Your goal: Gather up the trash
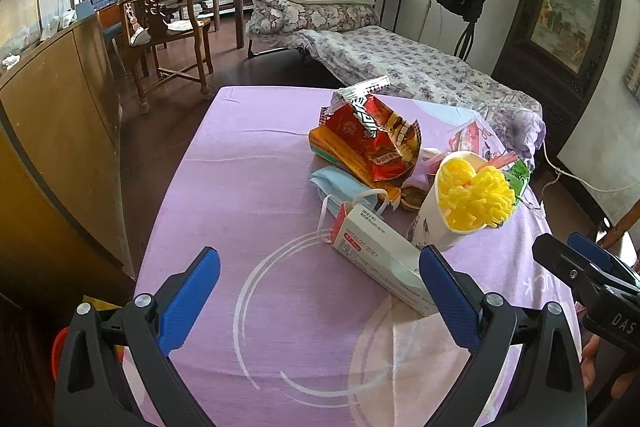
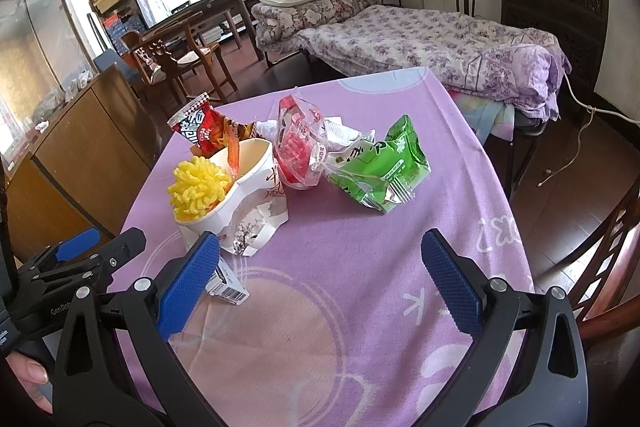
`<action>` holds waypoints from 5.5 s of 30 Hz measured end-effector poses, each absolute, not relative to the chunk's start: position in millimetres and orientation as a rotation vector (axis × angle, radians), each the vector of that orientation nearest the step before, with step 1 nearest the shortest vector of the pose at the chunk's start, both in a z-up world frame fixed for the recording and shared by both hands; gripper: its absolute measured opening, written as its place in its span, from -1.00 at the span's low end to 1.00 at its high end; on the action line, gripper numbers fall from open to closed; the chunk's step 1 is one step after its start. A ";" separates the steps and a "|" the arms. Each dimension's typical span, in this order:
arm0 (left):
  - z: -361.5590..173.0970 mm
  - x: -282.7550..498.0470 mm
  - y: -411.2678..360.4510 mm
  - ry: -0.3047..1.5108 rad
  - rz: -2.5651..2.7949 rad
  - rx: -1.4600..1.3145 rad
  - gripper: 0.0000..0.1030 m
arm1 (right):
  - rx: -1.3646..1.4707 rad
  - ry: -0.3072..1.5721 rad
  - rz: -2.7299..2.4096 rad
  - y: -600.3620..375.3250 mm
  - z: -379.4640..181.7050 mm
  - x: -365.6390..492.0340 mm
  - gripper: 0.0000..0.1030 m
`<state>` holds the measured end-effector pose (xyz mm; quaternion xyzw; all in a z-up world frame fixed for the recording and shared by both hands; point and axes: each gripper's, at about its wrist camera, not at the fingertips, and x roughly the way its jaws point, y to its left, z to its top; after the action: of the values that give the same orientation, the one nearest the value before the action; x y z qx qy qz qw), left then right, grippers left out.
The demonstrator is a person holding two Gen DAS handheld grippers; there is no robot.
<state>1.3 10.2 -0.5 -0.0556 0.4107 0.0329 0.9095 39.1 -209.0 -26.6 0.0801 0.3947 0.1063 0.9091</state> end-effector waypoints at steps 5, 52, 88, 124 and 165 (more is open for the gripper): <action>-0.4 -0.2 11.5 0.841 0.067 -0.111 0.89 | 0.167 0.815 0.220 -209.0 -27.1 39.2 0.88; 1.0 -2.3 7.7 0.832 0.068 -0.101 0.89 | 0.164 0.811 0.216 -210.3 -30.0 40.4 0.88; -46.4 29.4 -34.9 1.069 0.009 -0.195 0.89 | 0.186 0.826 0.093 -248.5 -31.2 52.5 0.88; -56.2 16.0 -3.9 1.177 0.256 -0.077 0.89 | 0.211 0.872 0.125 -235.0 -41.2 54.6 0.88; -37.4 2.6 52.8 1.024 0.069 -0.404 -0.04 | 0.092 0.880 0.311 -179.6 -53.5 43.5 0.89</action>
<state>2.6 52.8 -37.4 -0.1917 0.4865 0.0330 0.8518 43.5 -179.6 -53.5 0.0442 0.4242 0.1498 0.8920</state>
